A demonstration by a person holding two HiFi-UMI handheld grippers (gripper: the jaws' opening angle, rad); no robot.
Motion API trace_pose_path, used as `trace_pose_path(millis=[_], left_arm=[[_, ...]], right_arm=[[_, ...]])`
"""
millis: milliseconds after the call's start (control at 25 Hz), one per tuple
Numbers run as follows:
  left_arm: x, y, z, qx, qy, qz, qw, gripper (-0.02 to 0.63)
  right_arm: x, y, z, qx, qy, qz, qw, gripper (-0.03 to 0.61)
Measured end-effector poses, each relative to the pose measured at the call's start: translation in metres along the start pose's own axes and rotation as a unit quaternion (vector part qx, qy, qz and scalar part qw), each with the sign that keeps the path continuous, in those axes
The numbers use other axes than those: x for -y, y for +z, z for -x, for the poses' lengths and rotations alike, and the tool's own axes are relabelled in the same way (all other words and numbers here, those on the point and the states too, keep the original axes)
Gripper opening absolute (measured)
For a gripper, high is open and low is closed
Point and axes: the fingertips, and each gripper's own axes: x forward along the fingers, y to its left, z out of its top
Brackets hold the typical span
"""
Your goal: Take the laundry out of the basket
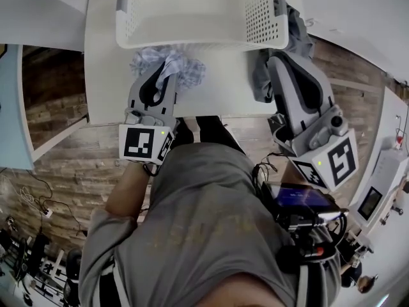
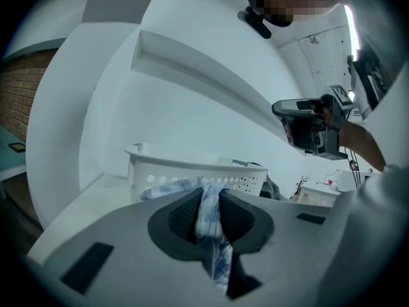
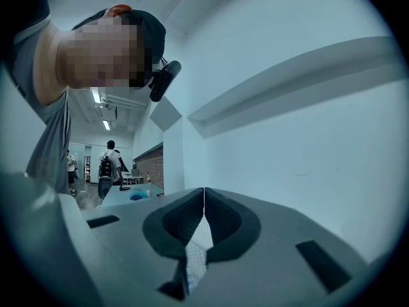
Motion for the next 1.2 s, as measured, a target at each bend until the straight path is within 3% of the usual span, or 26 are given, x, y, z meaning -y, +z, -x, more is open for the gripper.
trace_pose_path(millis=[280, 480, 920, 1200], left_arm=[[-0.004, -0.002, -0.001, -0.005, 0.016, -0.015, 0.9998, 0.096], [-0.006, 0.001, 0.012, -0.027, 0.031, -0.004, 0.9992, 0.127], [-0.008, 0.003, 0.045, -0.051, 0.036, -0.014, 0.9979, 0.156], [-0.003, 0.019, 0.059, -0.026, 0.039, -0.014, 0.9988, 0.156]], right_arm=[[0.001, 0.003, -0.001, 0.004, -0.001, 0.007, 1.000, 0.009], [0.000, 0.000, -0.001, 0.000, 0.000, 0.008, 1.000, 0.009], [-0.015, 0.008, -0.002, 0.024, 0.012, 0.005, 1.000, 0.009], [-0.021, 0.009, -0.004, 0.030, 0.021, 0.006, 0.999, 0.009]])
